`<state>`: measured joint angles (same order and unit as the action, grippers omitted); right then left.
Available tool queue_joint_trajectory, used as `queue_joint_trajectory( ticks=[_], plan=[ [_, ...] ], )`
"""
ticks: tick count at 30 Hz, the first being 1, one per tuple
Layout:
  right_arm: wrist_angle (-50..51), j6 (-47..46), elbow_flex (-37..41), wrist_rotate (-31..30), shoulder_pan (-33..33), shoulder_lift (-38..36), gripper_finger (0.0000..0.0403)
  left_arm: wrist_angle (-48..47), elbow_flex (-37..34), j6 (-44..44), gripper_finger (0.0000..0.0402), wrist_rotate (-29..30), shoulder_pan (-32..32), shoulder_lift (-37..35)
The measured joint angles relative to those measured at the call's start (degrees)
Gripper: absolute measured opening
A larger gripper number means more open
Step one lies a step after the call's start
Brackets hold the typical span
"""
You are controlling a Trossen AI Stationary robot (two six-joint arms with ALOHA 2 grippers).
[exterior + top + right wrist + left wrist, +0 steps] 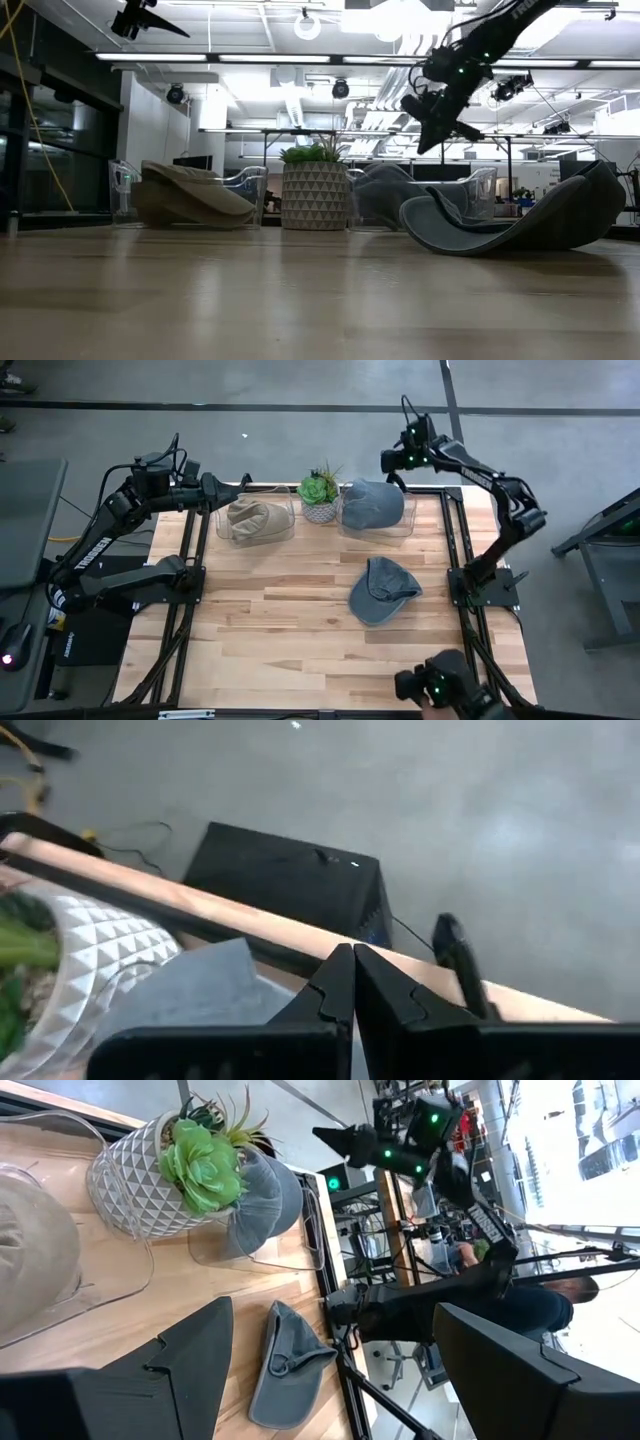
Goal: Pick & Place hat
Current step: Put the left blue cap into the right transparent bin
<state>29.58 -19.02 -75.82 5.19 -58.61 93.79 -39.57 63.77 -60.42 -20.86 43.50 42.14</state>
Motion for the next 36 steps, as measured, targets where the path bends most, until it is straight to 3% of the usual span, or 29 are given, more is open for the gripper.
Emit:
queue_joint_trajectory(
  ticks=[8, 15, 20, 30, 36],
  plan=[
    [24.3, 2.5, -20.5, -0.6, -0.3, 14.9, 0.0001, 0.0, 0.0, 0.0, 0.0303, 0.1, 0.0, 0.0],
    [35.5, 3.1, -32.4, 3.7, -0.2, 22.5, 0.0001, 0.0, 0.0, 0.0, 0.0303, 0.2, 0.0, 0.0],
    [38.9, 4.1, -32.4, 3.2, 0.6, 24.0, 0.0000, 0.0, 0.0, 0.0, 0.0303, 0.2, 0.0, 0.0],
    [38.6, 4.5, -27.4, -5.0, 2.1, 24.0, 0.0000, 0.0, 0.0, 0.2, 0.0303, 0.2, 0.0, 0.0],
    [37.8, 4.1, -27.4, -2.6, 2.2, 24.0, 0.0000, 0.0, 0.0, 0.2, 0.0303, 0.2, 0.0, 0.0]
  ],
)
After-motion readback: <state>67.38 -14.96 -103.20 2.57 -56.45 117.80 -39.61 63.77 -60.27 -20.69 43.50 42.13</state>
